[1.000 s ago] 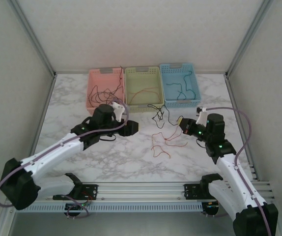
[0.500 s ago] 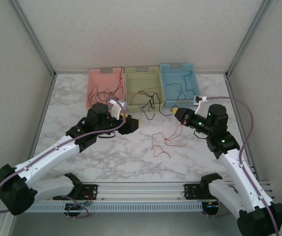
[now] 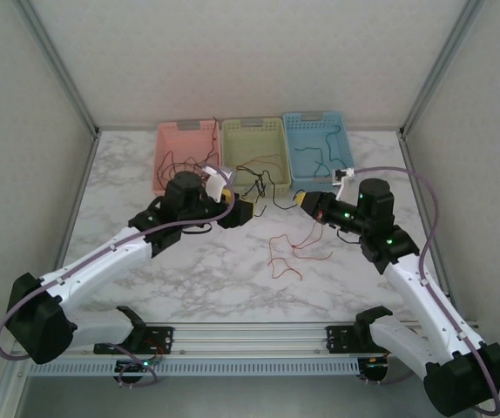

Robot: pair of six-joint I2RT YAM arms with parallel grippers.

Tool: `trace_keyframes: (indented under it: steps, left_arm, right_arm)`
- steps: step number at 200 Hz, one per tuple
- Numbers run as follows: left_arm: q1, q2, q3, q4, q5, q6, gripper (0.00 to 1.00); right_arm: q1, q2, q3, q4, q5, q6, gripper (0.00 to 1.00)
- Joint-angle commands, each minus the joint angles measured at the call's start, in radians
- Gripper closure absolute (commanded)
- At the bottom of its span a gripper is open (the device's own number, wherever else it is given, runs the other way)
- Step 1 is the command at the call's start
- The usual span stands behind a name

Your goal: Untangle the cables

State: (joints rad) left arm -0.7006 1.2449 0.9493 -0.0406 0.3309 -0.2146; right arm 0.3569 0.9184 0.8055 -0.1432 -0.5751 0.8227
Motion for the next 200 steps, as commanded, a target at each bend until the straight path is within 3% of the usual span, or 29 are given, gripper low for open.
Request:
trace_keyframes:
  steps: [1,66,83,103,125,168,200]
  left_arm:
    - [0.003,0.022,0.034,0.015,-0.005,0.032,0.33]
    - [0.003,0.034,0.033,0.055,-0.020,0.052,0.50]
    - [0.003,0.040,0.035,0.053,-0.052,0.070,0.48]
    - [0.003,0.041,0.038,0.016,-0.121,0.101,0.37]
    - [0.003,0.033,0.016,0.020,-0.169,0.146,0.33]
    - [0.003,0.036,-0.010,0.097,-0.140,0.208,0.36]
    - [0.003,0.039,-0.004,0.108,-0.107,0.224,0.47]
  right_arm:
    - [0.010,0.007,0.046,-0.002,-0.023,0.006,1.00]
    - [0.019,0.017,0.043,-0.009,-0.041,0.009,1.00]
    - [0.019,0.017,0.042,-0.010,-0.051,0.012,1.00]
    - [0.020,0.015,0.045,-0.020,-0.057,0.015,1.00]
    - [0.019,0.018,0.045,-0.022,-0.065,0.024,1.00]
    - [0.019,0.054,0.061,-0.006,-0.111,0.043,1.00]
    - [0.019,0.059,0.066,-0.009,-0.111,0.042,1.00]
